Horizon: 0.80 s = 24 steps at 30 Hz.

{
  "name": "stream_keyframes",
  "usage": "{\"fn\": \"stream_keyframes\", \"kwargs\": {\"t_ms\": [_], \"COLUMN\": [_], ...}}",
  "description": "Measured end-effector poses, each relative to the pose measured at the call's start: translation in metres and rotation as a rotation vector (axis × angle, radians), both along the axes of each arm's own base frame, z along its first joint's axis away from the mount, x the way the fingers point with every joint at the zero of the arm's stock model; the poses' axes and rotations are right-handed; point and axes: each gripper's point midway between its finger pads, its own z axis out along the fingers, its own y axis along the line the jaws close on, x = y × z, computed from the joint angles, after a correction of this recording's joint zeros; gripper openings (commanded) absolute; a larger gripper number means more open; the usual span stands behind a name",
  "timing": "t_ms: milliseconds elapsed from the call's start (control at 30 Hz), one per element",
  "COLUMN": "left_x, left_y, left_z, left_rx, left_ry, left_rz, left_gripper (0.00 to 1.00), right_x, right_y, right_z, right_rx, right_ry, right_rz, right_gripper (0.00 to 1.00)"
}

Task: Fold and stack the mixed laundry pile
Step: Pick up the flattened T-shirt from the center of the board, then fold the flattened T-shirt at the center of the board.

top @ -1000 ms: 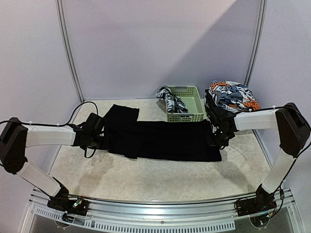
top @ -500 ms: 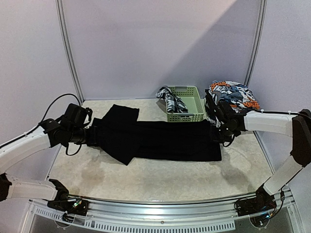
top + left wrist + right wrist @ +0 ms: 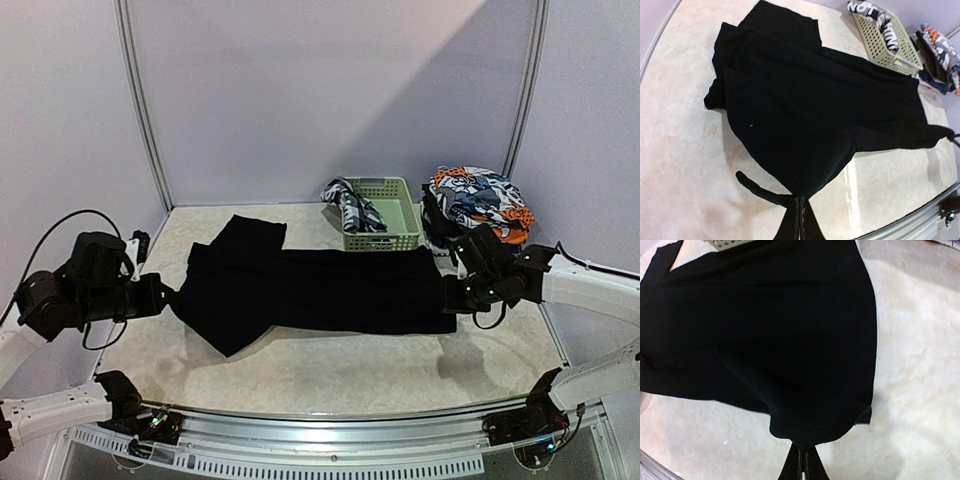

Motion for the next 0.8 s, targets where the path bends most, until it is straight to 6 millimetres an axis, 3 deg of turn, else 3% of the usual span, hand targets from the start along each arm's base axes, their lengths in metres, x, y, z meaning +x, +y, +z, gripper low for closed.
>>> {"fn": "stream_keyframes", "kwargs": {"t_ms": [467, 667, 800], "left_x": [-0.051, -0.065, -0.071], "left_y": [0.026, 0.034, 0.040], "left_z": [0.019, 0.031, 0.027], "left_rx": [-0.198, -0.246, -0.250], "left_ry": [-0.023, -0.029, -0.010], "left_rz": [0.043, 0.060, 0.078], "left_gripper": [0.00, 0.00, 0.00], "right_x": [-0.080, -0.096, -0.101], "right_y": [-0.004, -0.015, -0.022], "right_z": [-0.002, 0.005, 0.003], "right_rx": [0.074, 0.131, 0.144], "right_ry": [0.019, 0.016, 0.023], "right_rz": [0.023, -0.007, -0.028], "right_gripper": [0.00, 0.00, 0.00]}}
